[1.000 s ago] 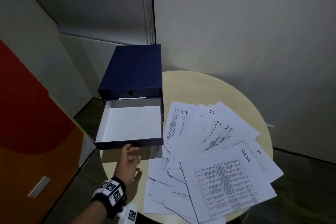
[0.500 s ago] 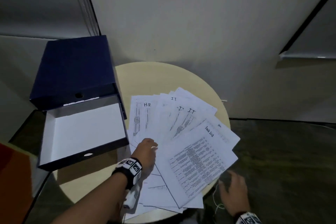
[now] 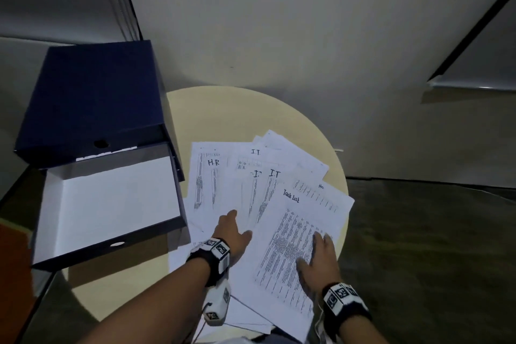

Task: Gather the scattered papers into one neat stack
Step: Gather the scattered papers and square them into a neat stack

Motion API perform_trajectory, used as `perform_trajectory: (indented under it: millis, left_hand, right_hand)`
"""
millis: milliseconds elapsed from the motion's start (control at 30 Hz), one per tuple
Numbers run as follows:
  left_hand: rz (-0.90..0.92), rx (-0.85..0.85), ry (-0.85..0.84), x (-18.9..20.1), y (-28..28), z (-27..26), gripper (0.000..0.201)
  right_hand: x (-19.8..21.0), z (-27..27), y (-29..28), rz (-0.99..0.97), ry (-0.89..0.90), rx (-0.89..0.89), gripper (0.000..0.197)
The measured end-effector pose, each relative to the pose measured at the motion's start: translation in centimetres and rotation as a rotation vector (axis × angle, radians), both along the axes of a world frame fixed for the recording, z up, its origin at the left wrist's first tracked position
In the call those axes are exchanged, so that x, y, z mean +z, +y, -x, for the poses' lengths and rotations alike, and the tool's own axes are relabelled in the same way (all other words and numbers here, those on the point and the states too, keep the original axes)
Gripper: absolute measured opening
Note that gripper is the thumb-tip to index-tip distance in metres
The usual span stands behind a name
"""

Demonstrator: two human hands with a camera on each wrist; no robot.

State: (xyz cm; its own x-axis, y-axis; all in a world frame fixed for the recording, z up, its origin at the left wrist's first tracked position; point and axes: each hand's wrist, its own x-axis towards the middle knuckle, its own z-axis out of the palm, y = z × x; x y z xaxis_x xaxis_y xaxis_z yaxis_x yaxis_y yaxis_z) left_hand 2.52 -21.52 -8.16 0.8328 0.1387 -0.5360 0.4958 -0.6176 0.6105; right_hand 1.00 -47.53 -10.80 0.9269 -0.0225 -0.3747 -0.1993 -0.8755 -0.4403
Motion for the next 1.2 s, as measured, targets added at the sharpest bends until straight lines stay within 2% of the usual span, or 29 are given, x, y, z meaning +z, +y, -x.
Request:
perform_trajectory:
  millis: [133, 200, 267, 300, 367, 400, 467, 533, 600, 633, 700, 767, 867, 900, 1000, 1067, 1100, 1200]
  left_hand:
    - [0.175, 0.127, 0.126, 0.2, -1.2, -1.2, 0.093]
    - [0.195, 0.226, 0.112, 0.1, -1.3, -1.2, 0.088]
    - [0.185, 0.247, 0.120, 0.4, -1.2, -0.8, 0.078]
    - [0.166, 0.223, 0.114, 0.6, -1.2, -0.5, 0.066]
    - [0.137, 0.217, 0.030, 1.1, -0.9, -0.1, 0.022]
    - [0.146, 0.241, -0.027, 1.5, -0.7, 0.1, 0.015]
    - [0.179, 0.314, -0.092, 2.4, 0.3, 0.3, 0.021]
    - [0.215, 0.379, -0.165, 2.9, 1.4, 0.5, 0.023]
    - [0.305, 0.409, -0.255, 3.6, 2.2, 0.5, 0.008]
    - [0.341, 0.419, -0.293, 4.2, 2.6, 0.5, 0.011]
    - [0.388, 0.428, -0.333, 5.3, 3.0, 0.4, 0.007]
    - [0.410, 0.416, -0.352, 5.8, 3.2, 0.3, 0.005]
    - [0.397, 0.424, -0.405, 6.5, 3.1, 0.1, 0.021]
    - [0.397, 0.429, -0.429, 6.7, 3.0, -0.1, 0.026]
    - [0.399, 0.400, -0.480, 7.4, 2.5, -0.6, 0.033]
    - [0.437, 0.423, -0.457, 7.6, 2.2, -1.0, 0.040]
    - [0.461, 0.429, -0.443, 7.8, 2.0, -1.2, 0.042]
    - [0.428, 0.364, -0.461, 8.0, 1.9, -2.1, 0.036]
  right_hand:
    - [-0.6, -0.8, 1.5, -0.069, 0.047, 0.144, 0.083]
    - [-0.4, -0.8, 2.4, -0.187, 0.038, 0.196, 0.074]
    - [-0.5, -1.0, 2.6, -0.293, 0.003, 0.174, 0.066]
    - [-0.5, -1.1, 2.5, -0.330, -0.036, 0.121, 0.063]
    - [-0.5, -1.3, 2.0, -0.335, -0.148, -0.012, 0.058]
    - [-0.5, -1.5, 1.7, -0.327, -0.188, -0.088, 0.058]
    - [-0.4, -2.0, 1.0, -0.392, -0.204, -0.265, 0.067]
    - [0.2, -2.8, 0.5, -0.559, -0.133, -0.437, 0.085]
    - [1.3, -3.7, 0.4, -0.769, -0.062, -0.536, 0.095]
    - [2.3, -4.2, 0.4, -0.879, -0.029, -0.555, 0.093]
    - [4.4, -4.8, 0.7, -1.007, 0.032, -0.509, 0.074]
    - [5.9, -5.4, 0.7, -0.995, 0.056, -0.413, 0.051]
    - [6.8, -6.2, 0.6, -0.955, 0.017, -0.294, 0.026]
    - [7.2, -6.5, 0.7, -0.952, 0.016, -0.301, 0.029]
    - [7.8, -6.5, 1.0, -1.029, 0.050, -0.382, 0.057]
    - [8.0, -6.2, 1.3, -1.087, 0.076, -0.382, 0.083]
    - [8.4, -6.0, 1.8, -1.128, 0.069, -0.348, 0.086]
    - [9.8, -5.3, 3.2, -1.159, 0.010, -0.312, 0.053]
